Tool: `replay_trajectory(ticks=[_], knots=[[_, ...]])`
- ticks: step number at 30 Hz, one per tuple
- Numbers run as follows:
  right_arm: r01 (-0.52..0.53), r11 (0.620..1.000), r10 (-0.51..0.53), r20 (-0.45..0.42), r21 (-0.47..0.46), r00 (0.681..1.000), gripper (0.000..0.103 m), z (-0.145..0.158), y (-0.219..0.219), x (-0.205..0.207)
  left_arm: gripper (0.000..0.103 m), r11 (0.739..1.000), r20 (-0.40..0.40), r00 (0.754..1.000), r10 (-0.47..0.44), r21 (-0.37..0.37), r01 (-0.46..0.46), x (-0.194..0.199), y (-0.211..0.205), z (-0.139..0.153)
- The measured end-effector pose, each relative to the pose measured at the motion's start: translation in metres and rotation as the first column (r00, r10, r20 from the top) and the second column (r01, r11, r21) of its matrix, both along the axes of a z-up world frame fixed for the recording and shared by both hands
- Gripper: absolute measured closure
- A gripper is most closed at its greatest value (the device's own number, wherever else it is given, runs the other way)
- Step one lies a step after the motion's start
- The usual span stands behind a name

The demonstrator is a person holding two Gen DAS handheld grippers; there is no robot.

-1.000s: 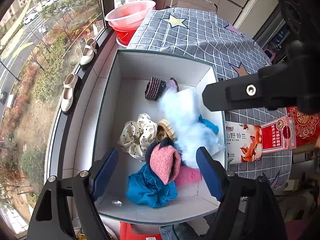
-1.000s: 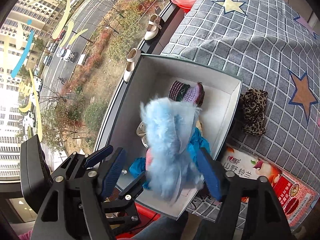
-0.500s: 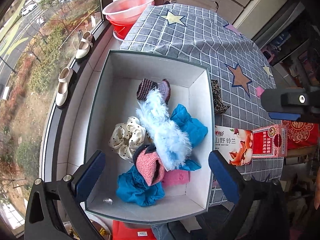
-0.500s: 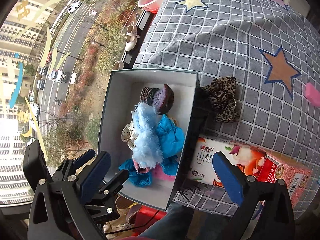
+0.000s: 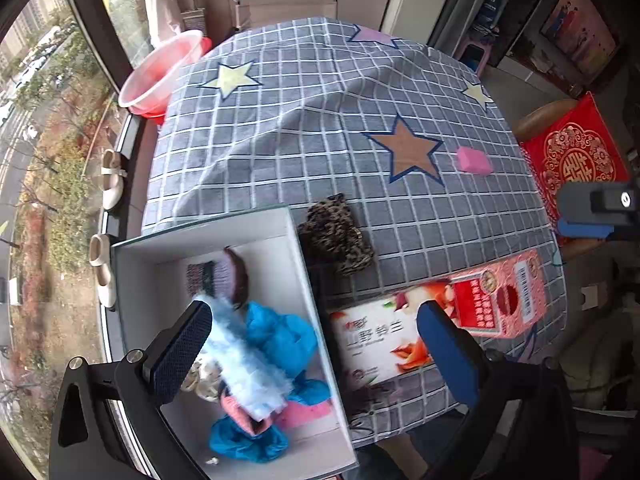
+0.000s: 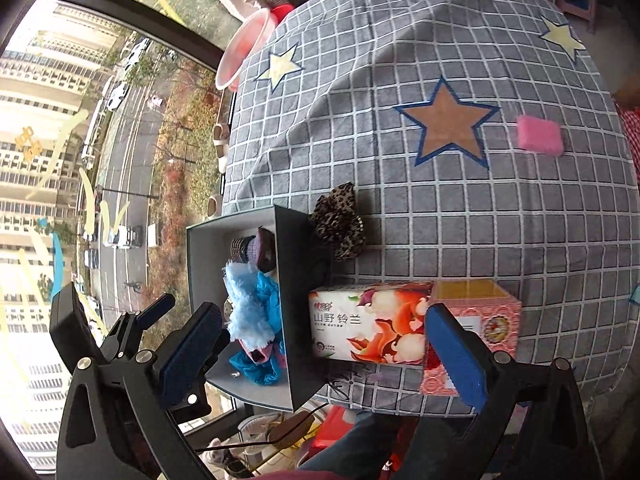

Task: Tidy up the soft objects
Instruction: 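Move left tool to leopard scrunchie while right tool moves to pink sponge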

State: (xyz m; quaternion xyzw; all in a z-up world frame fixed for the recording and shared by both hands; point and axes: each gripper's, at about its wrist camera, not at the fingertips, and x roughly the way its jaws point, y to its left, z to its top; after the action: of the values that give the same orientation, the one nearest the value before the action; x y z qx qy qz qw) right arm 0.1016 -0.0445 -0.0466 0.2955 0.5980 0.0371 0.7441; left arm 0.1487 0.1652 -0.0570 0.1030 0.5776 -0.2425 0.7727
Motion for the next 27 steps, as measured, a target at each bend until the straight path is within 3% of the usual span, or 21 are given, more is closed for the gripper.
replay_trajectory(ticks=[5,10,17,23,27], knots=[[0.100,0.995,-0.100,-0.005,0.030,0.995,0.001,-0.007,-0.051,-0.015,0.001,1.000,-0.152,0.988,0.001,-0.025,-0.005,0.028,-0.059,-0.033],[0.169,0.984,-0.167,-0.036,0.062,0.985,0.001,-0.025,-0.094,-0.031,0.001,0.992,-0.263,0.959,0.104,0.096,-0.082,0.047,-0.104,-0.087],[0.231,0.969,-0.223,-0.092,0.091,0.970,0.001,-0.053,-0.144,-0.045,0.001,0.952,-0.281,0.938,0.201,0.283,-0.120,0.059,-0.132,-0.142],[0.243,0.965,-0.229,-0.135,0.096,0.964,0.001,-0.072,-0.176,-0.046,0.001,0.913,-0.301,0.909,0.289,0.374,-0.166,0.070,-0.136,-0.171],[0.230,0.967,-0.212,-0.152,0.107,0.965,0.001,-0.080,-0.186,-0.040,0.001,0.903,-0.345,0.875,0.340,0.379,-0.202,0.077,-0.130,-0.185]])
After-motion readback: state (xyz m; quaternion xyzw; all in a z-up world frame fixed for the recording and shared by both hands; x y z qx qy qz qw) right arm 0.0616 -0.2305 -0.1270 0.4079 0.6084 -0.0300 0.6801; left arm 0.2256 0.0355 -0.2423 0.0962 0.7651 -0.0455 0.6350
